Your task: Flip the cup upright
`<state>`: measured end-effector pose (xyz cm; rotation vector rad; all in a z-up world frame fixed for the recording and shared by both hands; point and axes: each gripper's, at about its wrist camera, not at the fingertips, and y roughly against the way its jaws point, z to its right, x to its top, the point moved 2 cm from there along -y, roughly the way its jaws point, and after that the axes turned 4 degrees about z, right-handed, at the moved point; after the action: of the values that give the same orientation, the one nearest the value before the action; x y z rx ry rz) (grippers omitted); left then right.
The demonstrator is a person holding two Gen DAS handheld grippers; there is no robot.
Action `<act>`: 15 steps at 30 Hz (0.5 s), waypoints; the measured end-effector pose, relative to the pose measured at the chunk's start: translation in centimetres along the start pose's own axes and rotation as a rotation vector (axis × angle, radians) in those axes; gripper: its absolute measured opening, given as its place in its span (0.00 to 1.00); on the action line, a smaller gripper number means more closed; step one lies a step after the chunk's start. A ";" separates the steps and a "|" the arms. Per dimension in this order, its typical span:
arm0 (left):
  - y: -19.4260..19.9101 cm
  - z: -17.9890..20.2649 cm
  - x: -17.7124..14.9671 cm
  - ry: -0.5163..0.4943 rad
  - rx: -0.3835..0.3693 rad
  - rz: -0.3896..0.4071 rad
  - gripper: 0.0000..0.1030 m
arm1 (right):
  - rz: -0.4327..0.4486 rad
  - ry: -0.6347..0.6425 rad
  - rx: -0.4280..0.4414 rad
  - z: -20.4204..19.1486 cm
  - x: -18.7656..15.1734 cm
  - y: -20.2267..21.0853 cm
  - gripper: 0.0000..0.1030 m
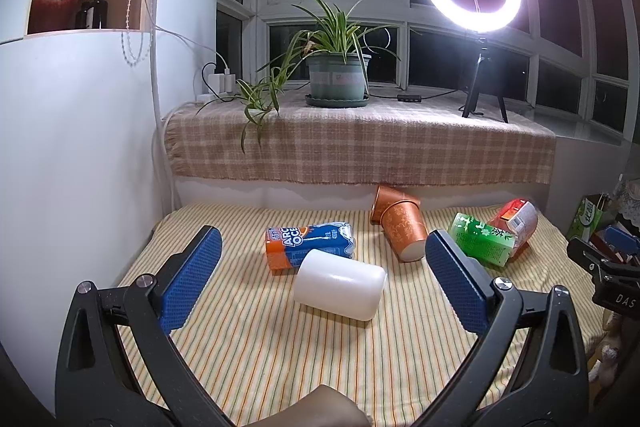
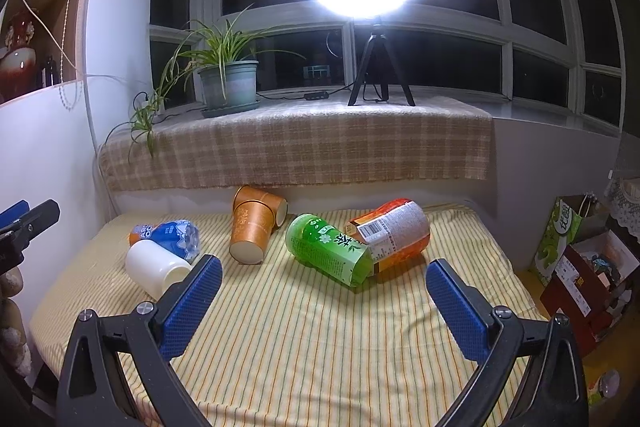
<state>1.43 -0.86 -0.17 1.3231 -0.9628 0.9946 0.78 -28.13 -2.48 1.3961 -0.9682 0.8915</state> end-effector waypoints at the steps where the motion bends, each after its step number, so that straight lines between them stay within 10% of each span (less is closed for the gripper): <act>1: 0.1 0.0 0.0 -0.001 0.000 0.002 1.00 | 0.000 0.001 0.000 0.0 0.0 0.0 1.00; 15: 0.6 -0.6 0.6 0.000 0.003 0.006 1.00 | 0.008 0.025 0.016 -1.5 0.7 -0.5 1.00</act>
<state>1.06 -0.24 0.56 1.3228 -0.9661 1.0012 1.50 -26.63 -1.92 1.3925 -0.9502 0.9223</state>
